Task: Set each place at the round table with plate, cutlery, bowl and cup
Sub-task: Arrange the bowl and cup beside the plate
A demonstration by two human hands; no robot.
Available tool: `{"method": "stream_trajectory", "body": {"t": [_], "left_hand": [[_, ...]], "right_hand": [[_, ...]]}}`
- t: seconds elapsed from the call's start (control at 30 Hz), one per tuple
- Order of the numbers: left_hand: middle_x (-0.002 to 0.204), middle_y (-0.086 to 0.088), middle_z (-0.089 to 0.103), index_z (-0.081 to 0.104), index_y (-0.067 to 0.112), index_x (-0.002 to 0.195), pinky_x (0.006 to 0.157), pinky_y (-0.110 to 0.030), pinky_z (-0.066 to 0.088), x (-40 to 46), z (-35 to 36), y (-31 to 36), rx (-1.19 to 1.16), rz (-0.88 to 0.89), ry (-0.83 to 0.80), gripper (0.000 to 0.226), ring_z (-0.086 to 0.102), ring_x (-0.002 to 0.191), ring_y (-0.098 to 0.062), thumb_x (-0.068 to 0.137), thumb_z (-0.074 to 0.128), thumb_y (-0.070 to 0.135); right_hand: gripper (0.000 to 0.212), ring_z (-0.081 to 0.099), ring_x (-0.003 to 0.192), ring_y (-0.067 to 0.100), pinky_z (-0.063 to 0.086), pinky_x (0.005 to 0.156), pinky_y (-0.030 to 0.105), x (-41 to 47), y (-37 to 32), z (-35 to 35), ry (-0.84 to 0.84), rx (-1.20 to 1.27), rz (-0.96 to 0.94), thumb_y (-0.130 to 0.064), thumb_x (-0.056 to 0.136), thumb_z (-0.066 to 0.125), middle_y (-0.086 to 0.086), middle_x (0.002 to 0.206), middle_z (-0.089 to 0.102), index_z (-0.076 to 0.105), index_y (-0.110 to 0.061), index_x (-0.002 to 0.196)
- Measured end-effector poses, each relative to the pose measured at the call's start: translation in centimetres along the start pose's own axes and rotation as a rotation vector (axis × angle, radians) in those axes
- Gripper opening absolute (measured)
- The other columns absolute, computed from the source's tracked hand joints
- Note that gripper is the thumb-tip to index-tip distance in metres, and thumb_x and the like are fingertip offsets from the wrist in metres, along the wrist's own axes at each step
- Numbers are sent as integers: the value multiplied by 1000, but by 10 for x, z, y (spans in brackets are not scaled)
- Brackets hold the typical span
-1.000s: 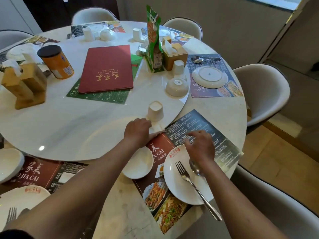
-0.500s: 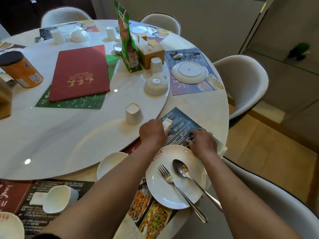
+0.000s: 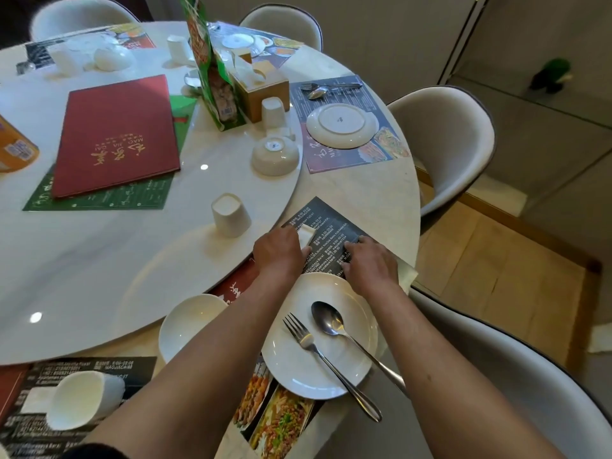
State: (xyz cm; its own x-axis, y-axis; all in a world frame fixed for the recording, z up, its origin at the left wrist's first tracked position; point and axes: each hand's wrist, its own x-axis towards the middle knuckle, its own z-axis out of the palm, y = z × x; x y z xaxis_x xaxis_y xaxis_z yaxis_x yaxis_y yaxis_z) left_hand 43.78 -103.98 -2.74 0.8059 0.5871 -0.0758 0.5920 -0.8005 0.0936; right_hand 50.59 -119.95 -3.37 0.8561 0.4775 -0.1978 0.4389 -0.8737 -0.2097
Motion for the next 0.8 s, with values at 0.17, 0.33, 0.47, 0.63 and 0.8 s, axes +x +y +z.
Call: {"method": "stream_trajectory", "body": {"t": [0.17, 0.33, 0.47, 0.63, 0.8], "left_hand": [[104, -4, 70, 64, 19, 105, 69, -32, 39, 0, 1, -3, -22, 7, 5, 43, 67, 98, -29, 87, 67, 58], [97, -2, 70, 64, 20, 100, 65, -32, 40, -7, -2, -7, -85, 20, 51, 54, 67, 90, -28, 84, 60, 72], [95, -4, 68, 66, 17, 103, 63, -32, 40, -18, -17, -21, -74, 25, 164, 48, 67, 86, -29, 91, 55, 63], [92, -1, 70, 72, 19, 100, 61, -31, 45, -36, -34, -63, -118, -70, 272, 33, 68, 80, -26, 92, 59, 48], [108, -6, 66, 65, 20, 120, 72, -37, 50, -48, -31, -112, -129, -204, 242, 40, 64, 98, -28, 92, 58, 48]], "right_hand": [[43, 51, 124, 31, 47, 95, 38, -4, -2, -2, -12, -28, -4, -37, 93, 63, 3, 140, 50, 57, -31, 135], [43, 51, 123, 30, 47, 93, 38, -5, -3, -3, -9, -49, -10, -38, 94, 61, 2, 141, 49, 55, -32, 136], [41, 53, 122, 30, 47, 94, 38, -4, -3, -6, -32, -30, -9, -39, 92, 64, 2, 139, 51, 59, -32, 132], [24, 62, 103, 32, 50, 81, 37, -1, -26, -16, -4, 22, 35, -38, 84, 64, 6, 110, 62, 68, -21, 100], [36, 51, 118, 27, 48, 90, 42, -10, -93, -11, 188, 78, -189, -36, 88, 66, 5, 125, 56, 60, -21, 120]]}}
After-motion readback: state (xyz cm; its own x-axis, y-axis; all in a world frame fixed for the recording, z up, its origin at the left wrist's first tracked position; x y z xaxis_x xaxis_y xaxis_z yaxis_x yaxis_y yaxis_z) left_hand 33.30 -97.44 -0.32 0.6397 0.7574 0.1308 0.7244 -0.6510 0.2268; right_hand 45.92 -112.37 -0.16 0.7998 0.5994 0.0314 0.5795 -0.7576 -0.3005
